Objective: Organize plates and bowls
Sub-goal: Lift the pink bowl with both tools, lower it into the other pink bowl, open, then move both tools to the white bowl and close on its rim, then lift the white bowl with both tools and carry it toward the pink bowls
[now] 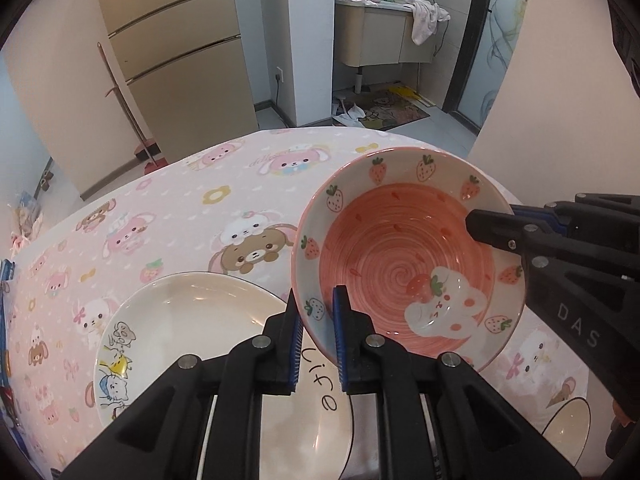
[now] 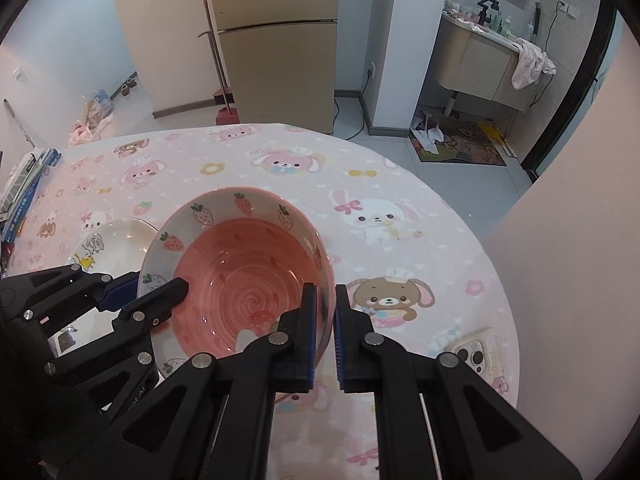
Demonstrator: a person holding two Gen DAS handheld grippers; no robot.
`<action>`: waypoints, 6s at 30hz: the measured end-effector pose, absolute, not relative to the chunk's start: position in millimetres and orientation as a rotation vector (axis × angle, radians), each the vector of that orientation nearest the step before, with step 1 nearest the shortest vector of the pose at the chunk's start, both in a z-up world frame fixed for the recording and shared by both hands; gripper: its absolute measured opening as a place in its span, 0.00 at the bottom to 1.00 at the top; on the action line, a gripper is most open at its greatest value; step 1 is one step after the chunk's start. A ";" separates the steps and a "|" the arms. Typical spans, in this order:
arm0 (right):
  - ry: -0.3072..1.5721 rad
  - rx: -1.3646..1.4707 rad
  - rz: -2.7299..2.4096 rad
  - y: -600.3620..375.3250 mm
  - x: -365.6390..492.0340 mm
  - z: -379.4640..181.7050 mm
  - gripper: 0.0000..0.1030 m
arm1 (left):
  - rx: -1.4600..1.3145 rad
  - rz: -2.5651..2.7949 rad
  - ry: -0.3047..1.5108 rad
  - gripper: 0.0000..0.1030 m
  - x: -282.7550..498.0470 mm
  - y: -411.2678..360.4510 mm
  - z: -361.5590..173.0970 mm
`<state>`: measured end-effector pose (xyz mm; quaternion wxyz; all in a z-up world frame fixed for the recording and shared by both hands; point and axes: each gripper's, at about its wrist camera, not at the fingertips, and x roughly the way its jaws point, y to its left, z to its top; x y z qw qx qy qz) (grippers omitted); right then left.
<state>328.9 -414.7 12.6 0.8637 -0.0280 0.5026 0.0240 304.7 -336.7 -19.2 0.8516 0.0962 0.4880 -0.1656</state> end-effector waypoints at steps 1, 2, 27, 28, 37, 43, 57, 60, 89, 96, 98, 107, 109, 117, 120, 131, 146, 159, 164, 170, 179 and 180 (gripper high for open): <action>1.057 -0.058 0.051 -415.6 328.9 11.3 0.08 | 0.202 -0.348 1.027 0.13 305.3 -337.5 -20.0; 1.057 -0.060 0.051 -416.3 329.0 10.3 0.08 | 0.208 -0.348 1.026 0.13 305.8 -338.1 -21.3; 1.081 -0.170 0.032 -405.7 333.9 -32.7 0.12 | 0.382 -0.302 0.923 0.13 310.1 -348.9 -52.2; 1.085 -0.177 0.035 -405.7 333.4 -35.0 0.12 | 0.379 -0.303 0.932 0.13 311.1 -348.2 -54.5; 1.080 -0.173 0.049 -407.6 332.6 -38.1 0.13 | 0.351 -0.315 0.885 0.13 309.9 -344.8 -52.3; 1.078 -0.125 0.074 -415.6 332.2 -32.3 0.13 | 0.337 -0.328 0.868 0.19 306.1 -340.3 -45.5; 0.952 -0.117 0.094 -420.5 297.1 20.6 0.32 | 0.303 -0.311 0.598 0.66 251.5 -307.7 26.3; 0.908 -0.108 0.103 -420.1 281.0 40.2 0.37 | 0.275 -0.311 0.534 0.70 233.1 -300.1 45.6; 0.733 -0.154 0.055 -454.5 101.7 74.9 0.85 | 0.263 -0.529 0.483 1.00 80.2 -328.4 69.3; 0.787 -0.123 0.014 -474.7 86.5 39.6 0.85 | 0.291 -0.598 0.619 1.00 81.9 -359.6 26.5; 0.813 -0.110 0.017 -479.8 85.9 30.0 0.83 | 0.286 -0.605 0.643 1.00 83.5 -366.7 17.2; 0.912 -0.117 0.001 -491.0 79.1 -8.2 0.68 | 0.330 -0.641 0.796 0.90 96.1 -386.7 -25.1; 0.929 -0.119 -0.005 -492.5 79.1 -15.5 0.62 | 0.333 -0.643 0.838 0.81 100.7 -388.6 -34.8; 0.982 -0.142 0.001 -489.9 89.1 -40.2 0.25 | 0.371 -0.632 0.901 0.50 110.6 -399.0 -65.3; 1.007 -0.103 0.027 -491.8 94.7 -48.5 0.19 | 0.382 -0.645 0.919 0.46 112.7 -403.3 -74.0; 0.985 -0.025 0.019 -492.7 97.4 -52.9 0.09 | 0.303 -0.728 0.981 0.21 110.0 -409.7 -83.7; 0.840 -0.062 0.067 -459.4 99.6 -9.1 0.06 | 0.255 -0.586 0.728 0.18 103.4 -374.9 -9.4; 0.724 -0.079 0.092 -430.4 100.7 28.6 0.07 | 0.243 -0.543 0.628 0.17 101.7 -345.5 25.7; 0.693 -0.088 0.100 -419.6 105.3 41.0 0.07 | 0.215 -0.521 0.598 0.18 105.6 -332.0 38.3; 0.639 -0.091 0.110 -406.0 119.5 58.2 0.08 | 0.188 -0.483 0.558 0.18 116.1 -316.3 53.3; 0.507 -0.050 0.105 -392.4 156.1 82.3 0.09 | 0.136 -0.427 0.450 0.18 151.4 -298.5 77.7; 0.490 -0.047 0.102 -391.2 160.3 84.9 0.10 | 0.122 -0.417 0.442 0.19 157.2 -296.9 79.7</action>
